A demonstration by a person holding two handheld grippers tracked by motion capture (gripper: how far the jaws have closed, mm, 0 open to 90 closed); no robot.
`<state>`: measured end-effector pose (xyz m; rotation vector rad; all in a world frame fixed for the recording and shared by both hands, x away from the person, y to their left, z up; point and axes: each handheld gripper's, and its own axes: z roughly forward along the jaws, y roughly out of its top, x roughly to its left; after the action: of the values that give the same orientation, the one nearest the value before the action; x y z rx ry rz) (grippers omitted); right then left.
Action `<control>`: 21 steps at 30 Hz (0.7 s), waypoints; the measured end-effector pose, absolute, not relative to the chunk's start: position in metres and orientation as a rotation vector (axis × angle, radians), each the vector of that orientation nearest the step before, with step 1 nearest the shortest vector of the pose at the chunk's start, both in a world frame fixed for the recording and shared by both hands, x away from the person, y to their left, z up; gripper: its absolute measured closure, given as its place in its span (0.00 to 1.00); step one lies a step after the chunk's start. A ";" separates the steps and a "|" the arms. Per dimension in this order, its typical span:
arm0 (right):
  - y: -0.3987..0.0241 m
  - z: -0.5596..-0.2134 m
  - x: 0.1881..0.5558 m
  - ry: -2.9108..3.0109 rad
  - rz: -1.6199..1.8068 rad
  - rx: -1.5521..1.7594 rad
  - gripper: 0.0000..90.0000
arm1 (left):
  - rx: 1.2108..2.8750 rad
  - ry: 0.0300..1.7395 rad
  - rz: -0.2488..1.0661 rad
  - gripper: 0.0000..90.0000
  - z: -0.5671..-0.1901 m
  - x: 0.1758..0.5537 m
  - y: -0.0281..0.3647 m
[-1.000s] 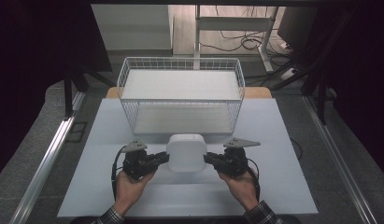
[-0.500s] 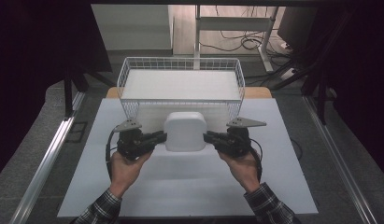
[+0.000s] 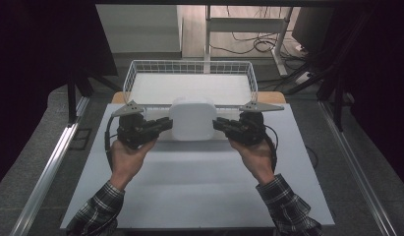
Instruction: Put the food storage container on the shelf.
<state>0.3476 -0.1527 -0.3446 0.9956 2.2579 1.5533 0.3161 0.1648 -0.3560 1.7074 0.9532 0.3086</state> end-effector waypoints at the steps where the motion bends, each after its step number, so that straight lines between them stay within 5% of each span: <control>1: -0.152 -0.341 0.349 2.256 1.556 0.993 0.87 | 1.705 0.952 0.311 0.89 -0.352 0.317 0.166; 21: -0.136 -0.299 0.397 2.208 1.568 1.014 0.87 | 1.679 0.961 0.319 0.89 -0.312 0.372 0.179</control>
<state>0.3975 -0.1357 -0.2990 1.0142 2.2083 1.5678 0.3716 0.1792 -0.3118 1.6786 0.9607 0.3189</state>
